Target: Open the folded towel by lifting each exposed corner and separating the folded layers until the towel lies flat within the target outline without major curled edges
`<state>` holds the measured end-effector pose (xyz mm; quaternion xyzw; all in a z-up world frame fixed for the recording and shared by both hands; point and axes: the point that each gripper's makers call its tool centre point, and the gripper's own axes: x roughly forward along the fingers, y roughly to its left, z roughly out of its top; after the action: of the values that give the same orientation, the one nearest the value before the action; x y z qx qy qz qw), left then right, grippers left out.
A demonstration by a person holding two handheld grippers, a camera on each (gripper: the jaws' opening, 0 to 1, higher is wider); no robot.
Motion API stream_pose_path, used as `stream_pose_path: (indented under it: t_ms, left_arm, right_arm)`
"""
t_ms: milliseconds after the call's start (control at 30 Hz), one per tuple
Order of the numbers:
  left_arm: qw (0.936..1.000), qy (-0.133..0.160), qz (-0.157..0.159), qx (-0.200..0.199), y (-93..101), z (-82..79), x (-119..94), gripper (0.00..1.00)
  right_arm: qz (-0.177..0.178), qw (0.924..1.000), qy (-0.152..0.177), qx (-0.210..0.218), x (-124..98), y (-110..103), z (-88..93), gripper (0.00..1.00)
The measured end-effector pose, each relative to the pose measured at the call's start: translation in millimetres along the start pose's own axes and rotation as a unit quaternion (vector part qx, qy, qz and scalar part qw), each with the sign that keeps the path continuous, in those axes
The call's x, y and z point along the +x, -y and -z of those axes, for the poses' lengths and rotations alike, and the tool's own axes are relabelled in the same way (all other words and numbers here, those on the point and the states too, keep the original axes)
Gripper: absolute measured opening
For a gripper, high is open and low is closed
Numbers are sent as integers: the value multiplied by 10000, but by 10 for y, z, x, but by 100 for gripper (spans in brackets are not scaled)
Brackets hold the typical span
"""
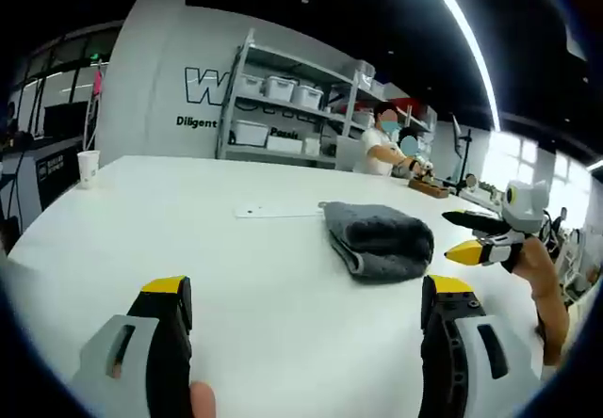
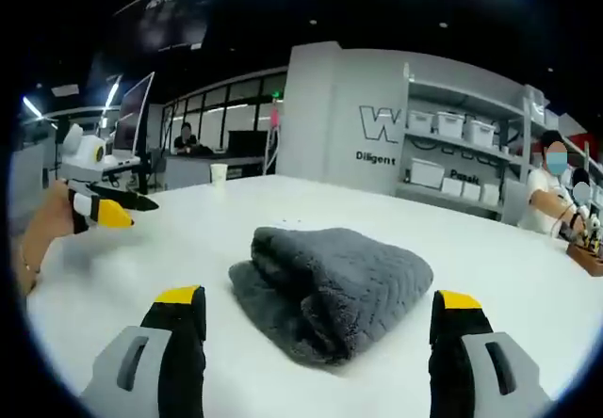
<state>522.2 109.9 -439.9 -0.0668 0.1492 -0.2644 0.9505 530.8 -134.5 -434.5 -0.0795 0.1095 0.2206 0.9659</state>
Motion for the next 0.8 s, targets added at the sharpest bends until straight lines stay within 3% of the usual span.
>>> stream_pose_path:
  t_ms: [800]
  left_arm:
    - [9999,-106,24,19,11,55,12,99]
  right_arm:
    - [-29,10000,-63,-70,11,-37,30,99]
